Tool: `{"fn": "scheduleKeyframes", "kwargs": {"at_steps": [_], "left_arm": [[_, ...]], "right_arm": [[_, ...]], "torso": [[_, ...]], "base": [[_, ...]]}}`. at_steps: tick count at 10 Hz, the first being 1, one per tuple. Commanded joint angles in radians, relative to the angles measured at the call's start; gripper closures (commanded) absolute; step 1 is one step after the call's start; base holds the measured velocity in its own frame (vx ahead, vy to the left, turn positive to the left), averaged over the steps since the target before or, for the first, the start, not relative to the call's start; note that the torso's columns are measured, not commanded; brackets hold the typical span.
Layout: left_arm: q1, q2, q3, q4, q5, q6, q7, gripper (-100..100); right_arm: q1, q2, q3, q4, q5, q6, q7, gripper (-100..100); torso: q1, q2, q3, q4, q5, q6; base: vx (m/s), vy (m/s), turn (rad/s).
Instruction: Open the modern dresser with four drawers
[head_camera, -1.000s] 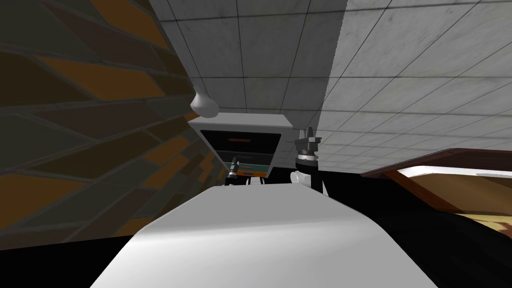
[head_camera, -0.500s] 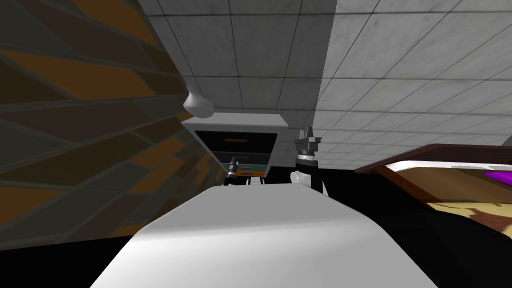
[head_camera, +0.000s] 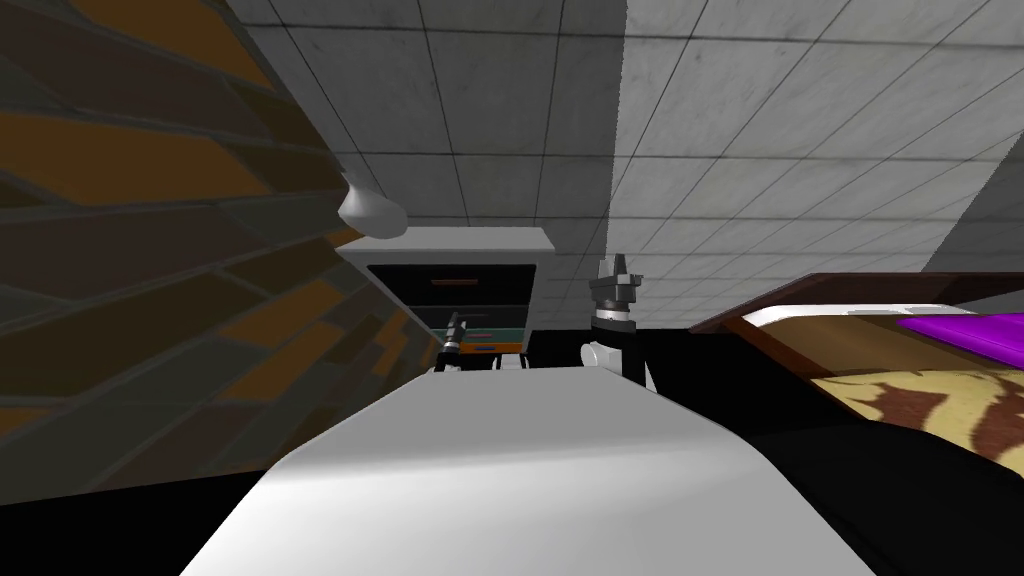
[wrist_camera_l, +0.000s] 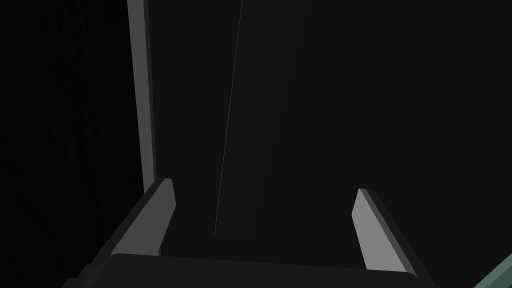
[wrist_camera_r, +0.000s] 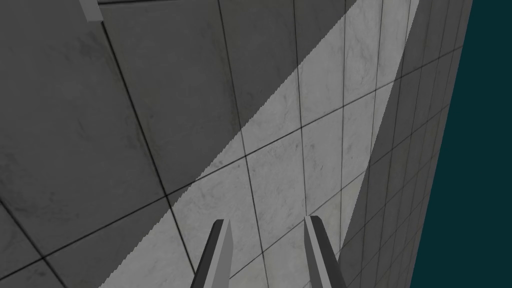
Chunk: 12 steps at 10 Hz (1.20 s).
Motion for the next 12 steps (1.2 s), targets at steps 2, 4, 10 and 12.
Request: {"fn": "scheduleKeyframes", "kwargs": {"at_steps": [2, 4, 10, 12], "left_arm": [[-0.011, 0.037, 0.022, 0.016, 0.016, -0.005, 0.031, -100], [-0.001, -0.005, -0.003, 0.014, -0.002, -0.012, 0.001, 100], [0.051, -0.13, -0.077, -0.044, -0.054, -0.006, -0.095, 100], [0.036, -0.094, -0.068, -0.067, -0.045, 0.015, -0.066, 100]], "right_arm": [[0.0, 0.0, 0.0, 0.0, 0.0, 0.0, 0.0, 0], [0.0, 0.0, 0.0, 0.0, 0.0, 0.0, 0.0, 0], [0.0, 0.0, 0.0, 0.0, 0.0, 0.0, 0.0, 0], [0.0, 0.0, 0.0, 0.0, 0.0, 0.0, 0.0, 0]], "torso": [[0.0, 0.0, 0.0, 0.0, 0.0, 0.0], [0.004, -0.002, -0.001, 0.0, 0.001, 0.0], [0.005, -0.006, -0.003, -0.006, 0.003, -0.002], [0.004, -0.005, -0.002, -0.004, 0.001, -0.003]], "base": [[-0.013, -0.063, -0.06], [0.018, 0.044, 0.132], [0.019, 0.102, 0.135], [-0.043, 0.006, -0.034]]}}
